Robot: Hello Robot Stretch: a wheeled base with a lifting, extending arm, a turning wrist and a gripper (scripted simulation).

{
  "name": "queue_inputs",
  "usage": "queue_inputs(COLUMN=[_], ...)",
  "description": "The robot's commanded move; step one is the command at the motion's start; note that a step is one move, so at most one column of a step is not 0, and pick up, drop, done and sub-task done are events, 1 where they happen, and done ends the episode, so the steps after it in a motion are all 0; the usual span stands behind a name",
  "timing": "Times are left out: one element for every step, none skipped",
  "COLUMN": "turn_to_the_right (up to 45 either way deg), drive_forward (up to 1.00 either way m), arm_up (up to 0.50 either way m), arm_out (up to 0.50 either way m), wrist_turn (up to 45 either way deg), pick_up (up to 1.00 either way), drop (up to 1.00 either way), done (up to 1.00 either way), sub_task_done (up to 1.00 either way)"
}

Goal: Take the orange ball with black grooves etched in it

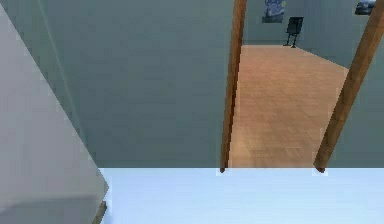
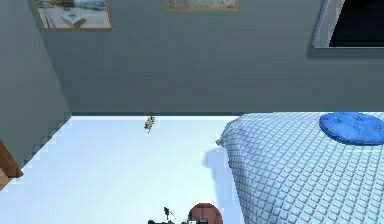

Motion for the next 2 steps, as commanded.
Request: queue_inputs(turn_to_the_right=[0.0,0.0], drive_forward=[0.00,0.00], arm_up=[0.00,0.00], arm_out=[0.00,0.00], wrist_turn=[45.0,27.0], pick_up=[0.00,0.00], drop=[0.00,0.00], done=[0.00,0.00], sub_task_done=[0.00,0.00])
